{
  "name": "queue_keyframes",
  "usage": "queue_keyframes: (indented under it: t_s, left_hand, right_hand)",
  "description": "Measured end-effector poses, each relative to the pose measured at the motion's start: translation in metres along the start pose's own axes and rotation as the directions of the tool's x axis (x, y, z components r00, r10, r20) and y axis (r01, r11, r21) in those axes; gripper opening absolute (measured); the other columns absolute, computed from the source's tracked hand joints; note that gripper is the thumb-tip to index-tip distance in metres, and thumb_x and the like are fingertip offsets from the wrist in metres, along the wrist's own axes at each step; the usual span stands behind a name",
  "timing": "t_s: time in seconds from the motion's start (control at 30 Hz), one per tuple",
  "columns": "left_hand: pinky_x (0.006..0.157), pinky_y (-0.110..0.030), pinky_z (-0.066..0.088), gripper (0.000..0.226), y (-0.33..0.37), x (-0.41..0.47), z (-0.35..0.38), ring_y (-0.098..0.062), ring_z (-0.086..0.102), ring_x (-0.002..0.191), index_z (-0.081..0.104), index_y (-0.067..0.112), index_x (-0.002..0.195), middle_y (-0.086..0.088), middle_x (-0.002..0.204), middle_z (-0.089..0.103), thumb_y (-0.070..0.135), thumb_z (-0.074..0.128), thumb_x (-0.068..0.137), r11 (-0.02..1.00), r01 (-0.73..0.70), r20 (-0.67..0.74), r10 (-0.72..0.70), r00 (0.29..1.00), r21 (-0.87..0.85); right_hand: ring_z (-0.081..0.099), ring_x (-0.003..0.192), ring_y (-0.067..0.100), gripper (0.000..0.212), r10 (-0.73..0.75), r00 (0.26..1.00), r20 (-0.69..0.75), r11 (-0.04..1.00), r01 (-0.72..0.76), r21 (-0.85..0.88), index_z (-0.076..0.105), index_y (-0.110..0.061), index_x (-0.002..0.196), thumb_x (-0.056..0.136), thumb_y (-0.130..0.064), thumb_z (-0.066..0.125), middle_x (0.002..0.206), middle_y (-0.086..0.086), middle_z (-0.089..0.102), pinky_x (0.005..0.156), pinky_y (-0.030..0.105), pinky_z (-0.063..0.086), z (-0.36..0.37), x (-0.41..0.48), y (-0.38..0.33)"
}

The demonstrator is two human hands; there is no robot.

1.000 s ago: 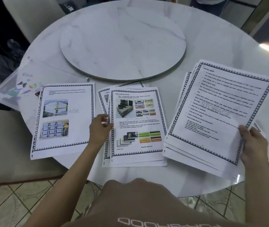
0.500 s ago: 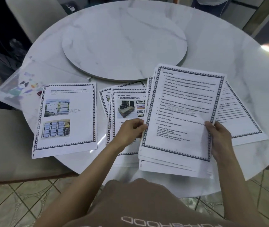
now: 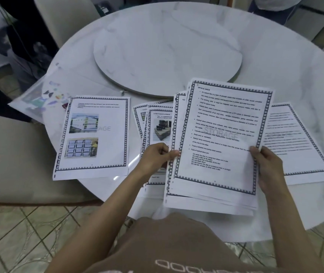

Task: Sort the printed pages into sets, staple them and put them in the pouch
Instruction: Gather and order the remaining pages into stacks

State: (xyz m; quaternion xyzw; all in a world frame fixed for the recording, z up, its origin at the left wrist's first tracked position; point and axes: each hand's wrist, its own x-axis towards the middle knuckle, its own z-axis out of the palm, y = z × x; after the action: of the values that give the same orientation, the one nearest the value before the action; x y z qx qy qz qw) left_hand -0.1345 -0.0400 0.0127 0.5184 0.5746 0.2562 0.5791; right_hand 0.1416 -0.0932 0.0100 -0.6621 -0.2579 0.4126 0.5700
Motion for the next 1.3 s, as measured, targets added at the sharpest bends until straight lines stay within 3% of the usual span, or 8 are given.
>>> queue_keyframes:
  t_s: [0.1,0.47,0.73,0.87,0.93,1.03,1.13,1.3]
  left_hand:
    - [0.046,-0.014,0.033,0.035,-0.001,0.0,-0.002,0.001,0.035,0.034,0.043,0.015,0.06,0.015,0.035,0.043,0.024,0.069,0.082,1.0,-0.018,-0.031,0.017,0.999,-0.023]
    - [0.053,-0.022,0.034,0.025,-0.027,0.006,-0.022,-0.011,0.038,0.054,0.051,0.02,0.066,0.002,0.064,0.05,0.021,0.062,0.088,0.998,0.056,-0.173,-0.052,0.984,0.02]
    - [0.057,-0.022,0.032,0.024,-0.047,0.013,-0.026,-0.014,0.038,0.06,0.052,0.012,0.068,-0.001,0.064,0.047,0.016,0.057,0.091,0.996,0.088,-0.239,-0.08,0.968,0.023]
    - [0.072,-0.024,0.04,0.009,-0.043,0.01,-0.025,-0.014,0.048,0.074,0.061,0.01,0.093,0.0,0.08,0.056,0.013,0.054,0.092,0.998,0.07,-0.286,-0.064,0.956,0.009]
    - [0.086,-0.025,0.041,0.028,-0.04,0.009,-0.023,-0.014,0.051,0.093,0.056,0.01,0.12,-0.002,0.106,0.056,0.013,0.055,0.091,0.998,0.044,-0.366,-0.025,0.93,0.044]
    - [0.098,-0.027,0.041,0.042,-0.028,0.006,-0.018,-0.015,0.048,0.11,0.047,0.014,0.131,-0.005,0.126,0.043,0.014,0.058,0.09,0.981,-0.117,-0.434,0.172,0.884,0.152]
    - [0.087,-0.016,0.043,0.033,-0.01,0.002,-0.01,-0.01,0.052,0.104,0.055,0.016,0.124,0.001,0.118,0.05,0.02,0.057,0.091,0.957,-0.213,-0.334,0.27,0.903,0.197]
    - [0.074,-0.019,0.053,0.019,0.02,-0.003,0.009,-0.007,0.065,0.076,0.063,0.014,0.109,0.004,0.093,0.066,0.019,0.054,0.093,0.976,-0.198,-0.02,0.197,0.98,-0.094]
  right_hand:
    - [0.061,0.066,0.004,0.005,-0.014,0.999,-0.029,0.999,0.013,-0.038,0.065,-0.019,0.08,0.084,-0.021,0.065,0.065,-0.012,0.069,0.063,0.013,0.053,-0.003,0.005,0.0]
    - [0.059,0.053,-0.006,0.018,-0.031,0.97,-0.24,0.999,0.034,0.009,0.057,-0.019,0.074,0.091,-0.014,0.056,0.055,-0.02,0.065,0.055,0.008,0.049,-0.049,0.006,-0.021]
    - [0.058,0.054,-0.006,0.021,-0.028,0.956,-0.291,0.998,0.042,0.043,0.054,-0.017,0.07,0.091,-0.013,0.056,0.054,-0.017,0.064,0.056,0.007,0.049,-0.065,0.002,-0.018]
    - [0.057,0.054,-0.004,0.02,-0.022,0.958,-0.287,0.999,0.033,0.035,0.054,-0.015,0.071,0.091,-0.014,0.056,0.053,-0.017,0.064,0.056,0.008,0.049,-0.065,0.003,-0.016]
    - [0.057,0.058,-0.002,0.02,-0.015,0.961,-0.275,0.999,0.028,0.043,0.055,-0.015,0.071,0.09,-0.014,0.057,0.055,-0.017,0.064,0.058,0.008,0.05,-0.062,0.003,-0.015]
    - [0.062,0.062,-0.002,0.016,-0.011,0.972,-0.233,0.997,0.027,0.068,0.061,-0.016,0.071,0.087,-0.016,0.061,0.06,-0.017,0.068,0.06,0.01,0.052,-0.052,0.002,-0.016]
    - [0.064,0.067,0.0,0.007,0.0,0.985,-0.171,0.997,0.014,0.076,0.065,-0.017,0.076,0.078,-0.024,0.066,0.066,-0.015,0.07,0.063,0.012,0.053,-0.038,0.003,-0.013]
    - [0.065,0.07,0.0,0.012,-0.001,0.996,-0.088,0.997,0.007,0.073,0.063,-0.017,0.083,0.09,-0.01,0.057,0.069,-0.016,0.071,0.064,0.012,0.053,-0.015,0.005,-0.01]
